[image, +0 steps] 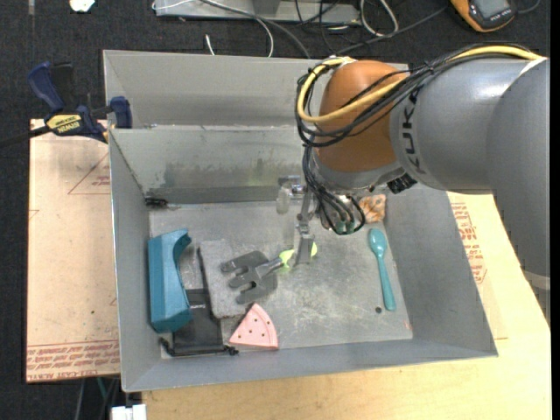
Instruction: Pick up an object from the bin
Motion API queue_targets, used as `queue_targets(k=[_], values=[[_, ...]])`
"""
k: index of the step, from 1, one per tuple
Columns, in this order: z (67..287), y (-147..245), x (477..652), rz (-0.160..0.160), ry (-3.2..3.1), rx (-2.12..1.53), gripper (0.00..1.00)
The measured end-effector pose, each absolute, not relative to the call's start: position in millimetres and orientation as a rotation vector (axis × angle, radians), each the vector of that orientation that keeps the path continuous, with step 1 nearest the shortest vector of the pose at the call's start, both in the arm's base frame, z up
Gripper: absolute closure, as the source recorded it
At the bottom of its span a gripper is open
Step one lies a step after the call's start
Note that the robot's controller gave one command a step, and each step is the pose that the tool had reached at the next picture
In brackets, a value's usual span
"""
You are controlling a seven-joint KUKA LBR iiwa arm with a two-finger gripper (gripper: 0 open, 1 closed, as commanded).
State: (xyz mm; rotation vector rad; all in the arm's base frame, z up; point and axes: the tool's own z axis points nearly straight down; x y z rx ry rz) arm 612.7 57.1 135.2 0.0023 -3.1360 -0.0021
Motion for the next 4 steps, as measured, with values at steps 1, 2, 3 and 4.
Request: queue_targets(k=[1,2,3,4], values=[[139,57,614.6,-0.003,-3.143,0.0,0.0],[67,34,608.9,-0.003,-3.14,0.096,0.0],[121,26,604.0,-0.007,-3.15,-0.042,0.0],[94,30,605.7,-0.006,-3.144,0.025,0.0]])
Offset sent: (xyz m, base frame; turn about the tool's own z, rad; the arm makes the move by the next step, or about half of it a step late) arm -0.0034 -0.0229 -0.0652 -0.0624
